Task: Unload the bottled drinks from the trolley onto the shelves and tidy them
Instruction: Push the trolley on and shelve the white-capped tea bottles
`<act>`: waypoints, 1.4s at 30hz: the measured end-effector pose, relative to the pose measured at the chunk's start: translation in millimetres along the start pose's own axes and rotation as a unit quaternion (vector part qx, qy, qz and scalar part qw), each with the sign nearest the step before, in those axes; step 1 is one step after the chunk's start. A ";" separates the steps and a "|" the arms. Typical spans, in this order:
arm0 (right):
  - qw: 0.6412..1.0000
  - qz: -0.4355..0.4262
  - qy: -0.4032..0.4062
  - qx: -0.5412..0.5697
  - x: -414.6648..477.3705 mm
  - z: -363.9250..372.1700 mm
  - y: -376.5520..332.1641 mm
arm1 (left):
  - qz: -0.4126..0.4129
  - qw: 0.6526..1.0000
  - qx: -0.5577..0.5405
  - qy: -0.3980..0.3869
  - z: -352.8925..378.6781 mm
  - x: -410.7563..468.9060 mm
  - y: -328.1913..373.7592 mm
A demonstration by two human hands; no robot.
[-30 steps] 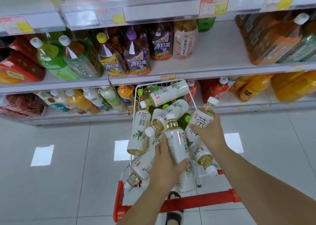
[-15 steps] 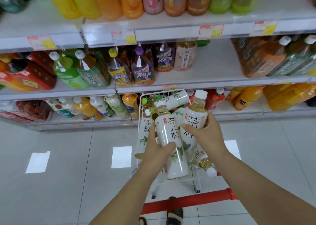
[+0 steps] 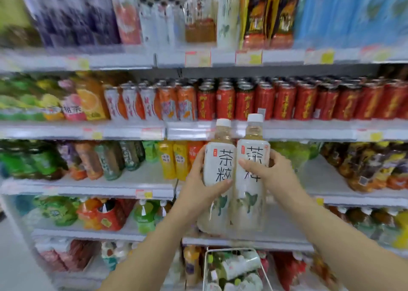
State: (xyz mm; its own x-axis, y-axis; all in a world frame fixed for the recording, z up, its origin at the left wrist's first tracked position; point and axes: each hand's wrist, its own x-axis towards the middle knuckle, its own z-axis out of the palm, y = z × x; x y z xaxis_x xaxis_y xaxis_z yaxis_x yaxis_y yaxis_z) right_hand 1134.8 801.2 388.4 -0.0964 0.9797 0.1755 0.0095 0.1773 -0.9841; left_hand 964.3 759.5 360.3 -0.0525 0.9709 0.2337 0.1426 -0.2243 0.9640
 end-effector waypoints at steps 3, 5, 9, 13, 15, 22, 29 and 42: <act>0.998 -0.051 -0.032 0.009 6.2 11.4 -53.8 | 0.048 0.998 0.022 0.030 -20.4 10.0 47.3; 0.995 -0.095 -0.038 0.010 9.9 19.8 -84.2 | 0.085 0.995 0.041 0.044 -33.8 16.1 73.0; 0.985 -0.166 -0.052 0.003 16.8 38.2 -137.7 | 0.151 0.984 0.064 0.062 -62.5 30.1 117.4; 0.970 -0.235 -0.060 -0.025 29.5 58.6 -183.4 | 0.201 0.975 0.058 0.078 -92.3 50.8 157.7; 0.959 -0.278 -0.043 -0.045 41.7 69.1 -203.8 | 0.232 0.968 0.062 0.074 -106.9 67.5 176.6; 0.912 -0.381 0.087 -0.121 111.9 104.0 -259.1 | 0.335 0.937 0.073 0.067 -152.4 148.1 227.2; 0.873 -0.419 0.201 -0.146 181.5 125.0 -278.4 | 0.383 0.918 0.062 0.079 -166.4 237.6 237.2; 0.897 -0.343 0.212 -0.180 256.6 107.9 -252.6 | 0.324 0.942 0.029 0.077 -147.0 317.5 221.4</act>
State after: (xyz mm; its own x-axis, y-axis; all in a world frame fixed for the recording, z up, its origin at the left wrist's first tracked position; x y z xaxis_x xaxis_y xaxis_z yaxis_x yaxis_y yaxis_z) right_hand 1000.2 997.8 679.1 0.1842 0.5630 0.8056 0.4215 0.6952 -0.5823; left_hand 833.9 1005.7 666.5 -0.0787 0.6067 0.7910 0.2474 -0.7568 0.6051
